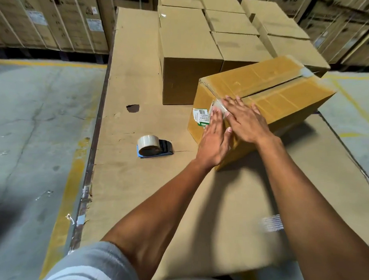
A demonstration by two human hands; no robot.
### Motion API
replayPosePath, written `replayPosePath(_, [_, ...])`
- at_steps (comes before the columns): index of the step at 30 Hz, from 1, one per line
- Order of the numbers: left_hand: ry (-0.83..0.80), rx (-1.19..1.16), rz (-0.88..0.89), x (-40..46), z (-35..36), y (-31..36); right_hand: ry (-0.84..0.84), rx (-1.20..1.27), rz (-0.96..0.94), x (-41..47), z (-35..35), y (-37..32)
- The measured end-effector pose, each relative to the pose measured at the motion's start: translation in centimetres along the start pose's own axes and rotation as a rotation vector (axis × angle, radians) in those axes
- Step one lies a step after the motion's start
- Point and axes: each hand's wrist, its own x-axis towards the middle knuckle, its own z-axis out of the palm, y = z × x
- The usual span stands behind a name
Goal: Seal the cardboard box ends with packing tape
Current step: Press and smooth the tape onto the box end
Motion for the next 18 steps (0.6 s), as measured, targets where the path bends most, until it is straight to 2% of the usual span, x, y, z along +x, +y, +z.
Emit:
replayPosePath(6, [-0.055,-0.017,-0.221,-1.3,1.7,-0.9,0.024,-0.002,0.066,0.4,0.7,-0.5])
replayPosePath(12, [0.186,-0.067,-0.169,1.5,0.6,2.0,0.009,-0.008,0.009,0.4,0.7,0.2])
replayPosePath(15, [0.161,-0.066,-0.173,1.6,1.2,2.0,0.012,0.018,0.031,0.5,0.9,0.2])
replayPosePath(18, [0.094,-0.026,-0.267,0.0,1.8,0.4,0.023,0.032,0.058,0.5,1.1,0.0])
